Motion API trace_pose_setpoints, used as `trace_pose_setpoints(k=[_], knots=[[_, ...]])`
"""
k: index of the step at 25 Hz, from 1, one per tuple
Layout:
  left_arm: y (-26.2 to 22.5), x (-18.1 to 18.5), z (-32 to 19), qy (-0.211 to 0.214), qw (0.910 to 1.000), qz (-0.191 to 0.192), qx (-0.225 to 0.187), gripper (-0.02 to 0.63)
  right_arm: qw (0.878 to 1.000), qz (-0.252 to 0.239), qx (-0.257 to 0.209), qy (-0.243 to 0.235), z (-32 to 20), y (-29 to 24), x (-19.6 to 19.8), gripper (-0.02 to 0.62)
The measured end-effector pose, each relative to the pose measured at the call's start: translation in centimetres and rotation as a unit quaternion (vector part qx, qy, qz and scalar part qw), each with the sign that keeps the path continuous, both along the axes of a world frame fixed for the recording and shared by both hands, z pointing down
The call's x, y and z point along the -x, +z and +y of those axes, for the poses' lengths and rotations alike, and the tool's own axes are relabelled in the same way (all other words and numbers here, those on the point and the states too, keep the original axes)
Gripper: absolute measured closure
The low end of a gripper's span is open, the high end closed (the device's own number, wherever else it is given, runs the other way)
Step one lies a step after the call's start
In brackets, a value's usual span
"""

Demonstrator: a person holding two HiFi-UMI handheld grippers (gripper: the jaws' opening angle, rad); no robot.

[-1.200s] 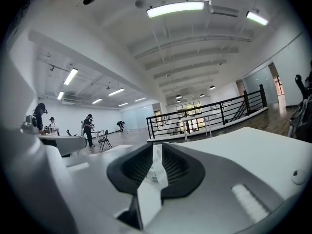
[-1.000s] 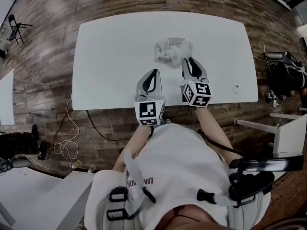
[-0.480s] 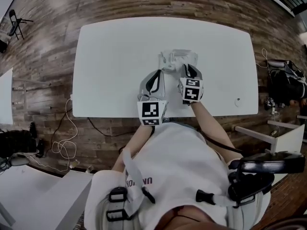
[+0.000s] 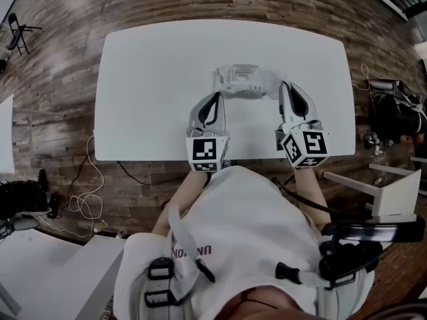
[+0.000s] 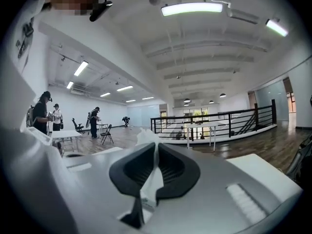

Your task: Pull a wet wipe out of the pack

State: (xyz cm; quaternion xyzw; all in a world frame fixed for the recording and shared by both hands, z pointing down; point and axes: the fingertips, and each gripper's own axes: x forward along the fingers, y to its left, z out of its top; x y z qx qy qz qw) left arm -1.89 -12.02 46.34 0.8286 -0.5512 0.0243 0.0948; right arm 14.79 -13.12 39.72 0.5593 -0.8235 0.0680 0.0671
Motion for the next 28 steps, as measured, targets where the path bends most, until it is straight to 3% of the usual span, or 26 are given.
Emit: trace_pose_setpoints(k=[3, 7, 11, 14, 17, 20, 23, 24, 28], knots=[[0.0, 0.1, 0.3, 0.0, 1.0, 0.0, 0.003, 0.604, 0.995, 0.013, 0.091, -0.046, 2.6, 7.5, 1.6, 0.581], [0.4, 0.6, 0.5, -0.001, 0.9999, 0.001, 0.011, 0.603, 0.973, 0.057, 0.208, -0.078, 5.0, 18.0, 3.8, 0.581], [0.8, -0.5, 1.1, -0.003, 0.9999, -0.003, 0.014, 0.604, 0.957, 0.065, 0.268, -0.092, 6.5, 22.3, 3.0, 0.573], [1.0, -1.1, 1.3, -0.006, 0.9999, -0.006, 0.013, 0.604, 0.949, 0.064, 0.289, -0.108, 7.4, 23.3, 2.2, 0.521], [0.9, -1.0, 1.2, -0.009, 0.9999, -0.003, 0.012, 0.604, 0.952, 0.053, 0.271, -0.134, 7.8, 21.7, 2.6, 0.428], [0.7, -1.1, 1.1, -0.01, 0.9999, -0.004, 0.008, 0.603, 0.969, -0.001, 0.198, -0.145, 7.2, 16.2, 2.5, 0.42], [0.2, -1.4, 1.2, -0.008, 1.0, -0.005, 0.002, 0.604, 0.985, -0.074, 0.094, -0.125, 5.6, 8.8, 2.3, 0.446], [-0.1, -1.5, 1.2, -0.006, 1.0, -0.004, -0.001, 0.604, 0.988, -0.091, 0.059, -0.107, 5.0, 6.5, 2.1, 0.484], [-1.2, -2.3, 1.3, 0.004, 0.9999, 0.0, -0.017, 0.603, 0.994, -0.1, -0.019, -0.038, 3.8, 3.0, 1.6, 0.589]])
